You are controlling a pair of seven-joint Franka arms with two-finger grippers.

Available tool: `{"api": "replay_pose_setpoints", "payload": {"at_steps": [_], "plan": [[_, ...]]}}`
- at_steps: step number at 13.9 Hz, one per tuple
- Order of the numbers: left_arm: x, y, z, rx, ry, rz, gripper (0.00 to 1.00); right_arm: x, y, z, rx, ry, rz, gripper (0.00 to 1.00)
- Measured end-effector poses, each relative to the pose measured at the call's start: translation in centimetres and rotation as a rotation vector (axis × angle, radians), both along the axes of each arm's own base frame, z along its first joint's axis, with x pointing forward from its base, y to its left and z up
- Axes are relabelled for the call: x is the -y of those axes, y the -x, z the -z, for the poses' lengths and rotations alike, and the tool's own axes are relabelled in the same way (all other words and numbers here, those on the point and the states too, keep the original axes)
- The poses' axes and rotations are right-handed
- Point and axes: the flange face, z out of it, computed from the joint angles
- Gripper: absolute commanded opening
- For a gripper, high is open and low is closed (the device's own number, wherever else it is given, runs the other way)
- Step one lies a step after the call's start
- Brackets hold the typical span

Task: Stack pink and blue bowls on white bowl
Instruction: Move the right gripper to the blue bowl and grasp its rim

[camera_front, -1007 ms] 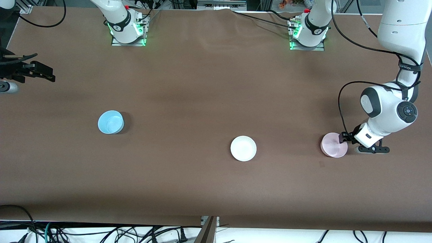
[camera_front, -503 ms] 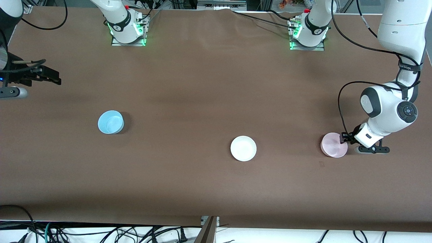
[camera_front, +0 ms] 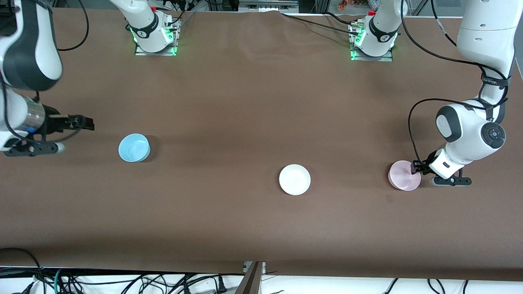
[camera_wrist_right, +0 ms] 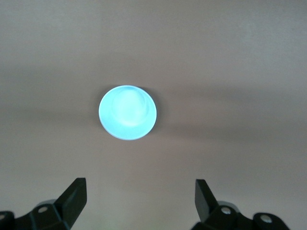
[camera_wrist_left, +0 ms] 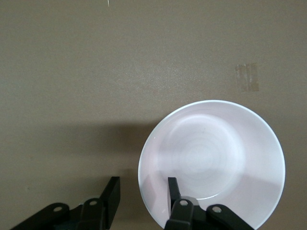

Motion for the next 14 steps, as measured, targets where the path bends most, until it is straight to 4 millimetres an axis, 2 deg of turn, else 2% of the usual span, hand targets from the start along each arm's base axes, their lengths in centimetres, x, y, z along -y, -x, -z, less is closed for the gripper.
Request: {"api": "replay_pose_setpoints", "payload": {"at_steps": [5, 10, 14], "plan": [[0.0, 0.0, 0.0, 0.001, 0.0, 0.0, 0.42, 0.4, -0.3, 7.0, 0.017, -0.001, 0.001, 1.0], [0.0, 0.0, -0.1, 0.003, -0.001, 0.0, 0.33, 0.6, -0.1, 12.0, 0.046, -0.003, -0.001, 1.0], [0.0, 0.0, -0.1, 0.003, -0.001, 0.0, 0.27, 0.8, 0.7, 16.8, 0.077, -0.005, -0.001, 1.0]]}}
